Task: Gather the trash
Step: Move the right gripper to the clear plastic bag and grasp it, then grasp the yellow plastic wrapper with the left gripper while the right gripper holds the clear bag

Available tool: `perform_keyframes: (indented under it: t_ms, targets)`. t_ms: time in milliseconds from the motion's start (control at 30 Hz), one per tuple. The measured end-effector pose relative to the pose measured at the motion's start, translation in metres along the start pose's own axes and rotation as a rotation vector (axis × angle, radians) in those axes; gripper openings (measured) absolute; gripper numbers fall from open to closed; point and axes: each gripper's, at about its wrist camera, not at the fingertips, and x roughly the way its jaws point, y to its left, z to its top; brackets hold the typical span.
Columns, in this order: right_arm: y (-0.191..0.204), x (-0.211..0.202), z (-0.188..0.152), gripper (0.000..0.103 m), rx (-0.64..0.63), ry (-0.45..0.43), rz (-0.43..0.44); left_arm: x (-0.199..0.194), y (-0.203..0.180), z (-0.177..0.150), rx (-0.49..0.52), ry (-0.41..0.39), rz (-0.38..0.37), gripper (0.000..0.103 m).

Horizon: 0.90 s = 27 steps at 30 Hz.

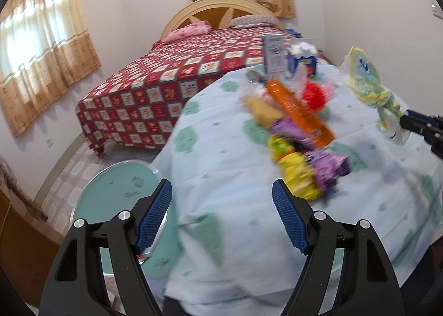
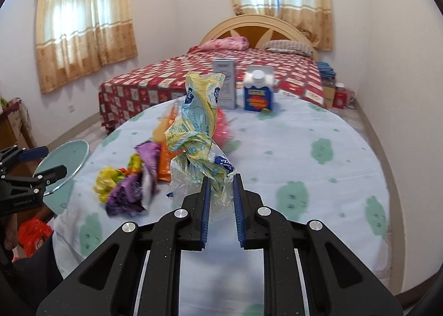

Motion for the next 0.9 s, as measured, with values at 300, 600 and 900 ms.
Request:
perform_keyframes:
  t_ms: [300,600,900]
  targets:
    - [-0.023,0.001,-0.017,0.017,0.034,0.006,-0.017,0.029,-0.040,0.006,0.018,0.056,-0.046,0.073]
    - [-0.013,0.001,-0.020,0.017,0.021,-0.009,0.002,0.043,-0.045,0.000,0.065,0.115,-0.117,0.018]
    - [-0.001,-0.004,-0.012,0.017,-0.005,-0.041,0.015,0.000,-0.006,0.012,0.102,0.000,-0.074,0.016]
